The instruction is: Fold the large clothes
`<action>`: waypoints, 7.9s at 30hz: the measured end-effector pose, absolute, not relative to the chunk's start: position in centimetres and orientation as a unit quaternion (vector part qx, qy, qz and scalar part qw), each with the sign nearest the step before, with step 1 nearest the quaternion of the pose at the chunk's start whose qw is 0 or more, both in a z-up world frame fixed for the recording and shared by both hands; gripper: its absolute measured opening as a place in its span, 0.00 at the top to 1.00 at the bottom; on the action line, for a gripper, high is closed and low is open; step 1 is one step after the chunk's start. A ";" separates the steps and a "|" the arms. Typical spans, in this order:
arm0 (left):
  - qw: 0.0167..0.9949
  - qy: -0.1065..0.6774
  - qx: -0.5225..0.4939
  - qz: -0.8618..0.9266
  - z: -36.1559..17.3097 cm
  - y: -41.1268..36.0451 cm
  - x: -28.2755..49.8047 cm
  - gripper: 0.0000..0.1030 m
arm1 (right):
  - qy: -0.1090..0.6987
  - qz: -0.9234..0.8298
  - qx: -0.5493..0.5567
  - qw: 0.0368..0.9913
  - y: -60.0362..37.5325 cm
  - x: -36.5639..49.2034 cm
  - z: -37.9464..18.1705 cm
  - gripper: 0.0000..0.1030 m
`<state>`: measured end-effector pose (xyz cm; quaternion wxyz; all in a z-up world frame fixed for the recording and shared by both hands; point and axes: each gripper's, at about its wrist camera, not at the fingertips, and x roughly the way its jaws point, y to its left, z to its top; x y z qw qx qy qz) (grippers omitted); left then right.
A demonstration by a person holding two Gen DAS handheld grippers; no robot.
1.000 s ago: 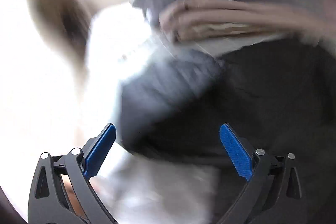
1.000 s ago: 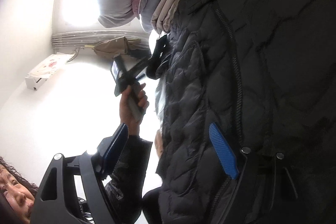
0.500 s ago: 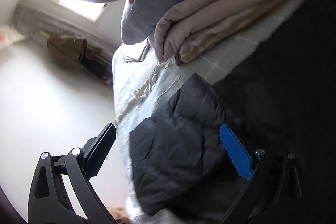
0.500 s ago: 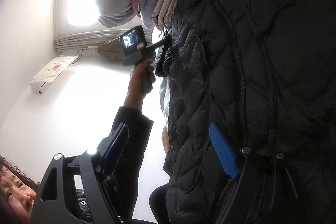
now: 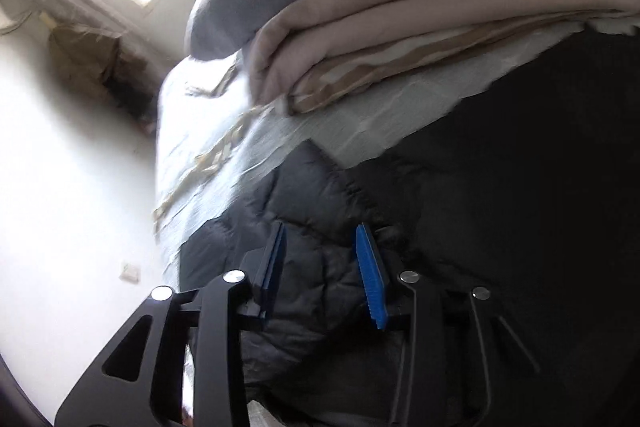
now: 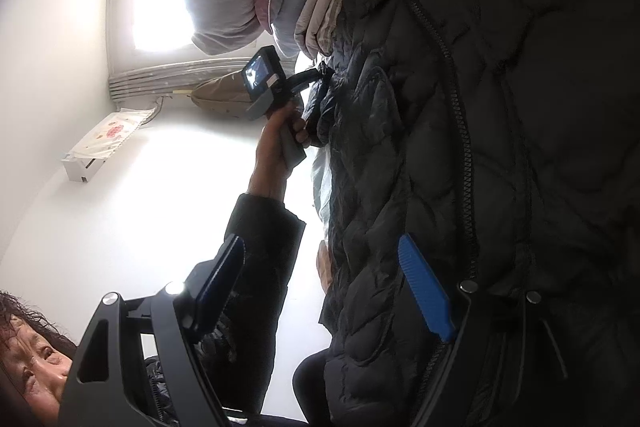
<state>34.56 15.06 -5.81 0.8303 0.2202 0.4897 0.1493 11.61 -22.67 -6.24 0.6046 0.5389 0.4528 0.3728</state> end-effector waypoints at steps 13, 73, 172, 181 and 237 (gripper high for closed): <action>0.797 0.484 0.327 0.152 -7.0 13.3 35.6 0.11 | 0.460 0.368 0.543 0.599 -22.7 11.8 -6.8 0.25; 0.900 0.414 0.134 0.015 3.8 9.4 32.1 0.97 | 0.465 0.390 0.539 0.584 -20.7 11.1 -5.8 0.25; 0.649 0.602 -0.348 -0.308 -11.9 20.4 -2.9 0.11 | 0.499 0.283 0.503 0.647 -45.7 -3.2 -10.5 0.12; 0.651 0.603 -0.346 -0.304 -12.4 19.8 -2.4 0.11 | 0.471 0.309 0.531 0.634 -45.0 -2.6 -10.7 0.11; 0.710 0.533 -0.302 -0.347 -3.2 19.8 -24.5 0.93 | 0.261 0.219 0.641 0.688 -44.6 -29.6 -5.3 0.91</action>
